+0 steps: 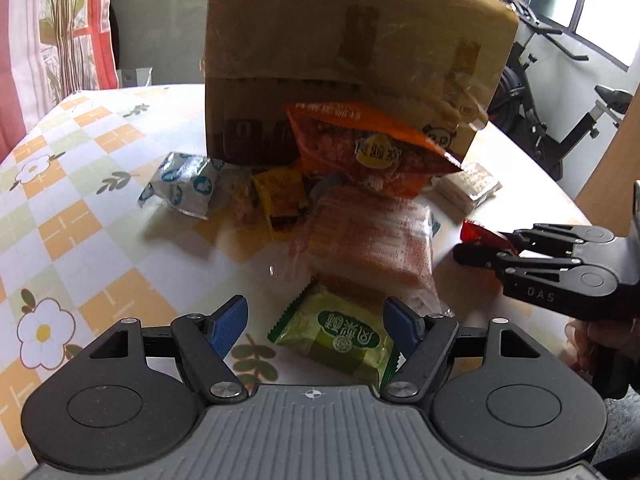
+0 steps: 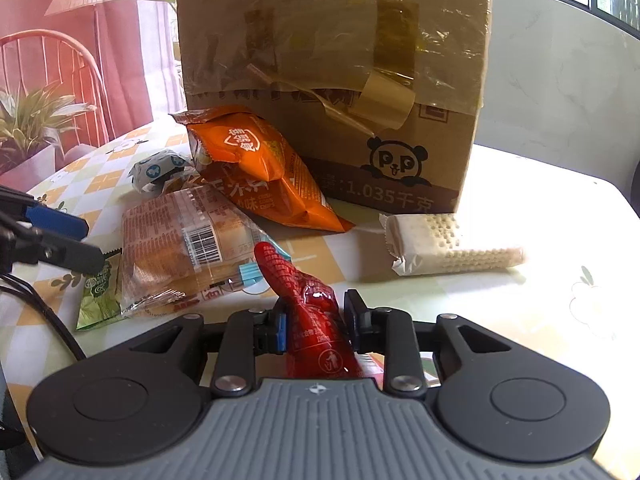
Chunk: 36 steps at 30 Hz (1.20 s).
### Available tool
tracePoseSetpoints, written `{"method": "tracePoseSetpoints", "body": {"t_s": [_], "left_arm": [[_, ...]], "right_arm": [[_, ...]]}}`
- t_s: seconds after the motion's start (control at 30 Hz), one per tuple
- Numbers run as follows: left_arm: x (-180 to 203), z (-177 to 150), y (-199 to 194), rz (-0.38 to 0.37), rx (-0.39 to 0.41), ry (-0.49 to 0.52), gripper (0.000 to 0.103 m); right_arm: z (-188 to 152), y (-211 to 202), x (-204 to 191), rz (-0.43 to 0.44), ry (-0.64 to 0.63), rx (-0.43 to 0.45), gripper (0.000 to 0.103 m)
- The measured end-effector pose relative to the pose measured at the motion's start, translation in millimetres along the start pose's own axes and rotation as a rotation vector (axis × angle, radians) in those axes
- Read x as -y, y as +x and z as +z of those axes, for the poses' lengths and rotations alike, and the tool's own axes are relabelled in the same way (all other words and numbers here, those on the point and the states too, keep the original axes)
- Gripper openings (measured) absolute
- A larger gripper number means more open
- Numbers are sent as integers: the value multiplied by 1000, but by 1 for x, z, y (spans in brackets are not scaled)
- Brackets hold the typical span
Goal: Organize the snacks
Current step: 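Grasp the green square packet with left tool while right tool holds the red packet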
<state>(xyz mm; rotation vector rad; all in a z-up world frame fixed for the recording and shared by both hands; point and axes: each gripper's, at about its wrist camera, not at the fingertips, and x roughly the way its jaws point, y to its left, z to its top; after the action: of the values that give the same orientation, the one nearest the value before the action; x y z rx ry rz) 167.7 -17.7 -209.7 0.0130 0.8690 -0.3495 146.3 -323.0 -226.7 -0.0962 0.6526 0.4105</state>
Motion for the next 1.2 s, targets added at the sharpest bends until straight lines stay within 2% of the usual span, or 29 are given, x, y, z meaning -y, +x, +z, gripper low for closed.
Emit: {"method": "tracePoseSetpoints", "body": {"t_s": [0.27,0.57,0.63,0.77,0.87,1.0,1.2], "left_arm": [[-6,-3,2,29,-52,-25,77],[-24,-4,1,70,-52,-97,82],[-24,-3,0,78,-52,-107,79],[-13,1,-6,6,-15,-67,80],[1,1,-3,-27,-34,-5,81],[8,-3,9,8,-99,25,82],[-1,-4,10,47,-104,13,88]], "right_arm": [[0,0,2,11,8,3,29],[1,0,2,12,10,3,29],[1,0,2,12,10,3,29],[1,0,3,12,10,3,29],[1,0,3,12,11,3,29],[1,0,2,13,11,3,29],[1,0,3,12,11,3,29]]}}
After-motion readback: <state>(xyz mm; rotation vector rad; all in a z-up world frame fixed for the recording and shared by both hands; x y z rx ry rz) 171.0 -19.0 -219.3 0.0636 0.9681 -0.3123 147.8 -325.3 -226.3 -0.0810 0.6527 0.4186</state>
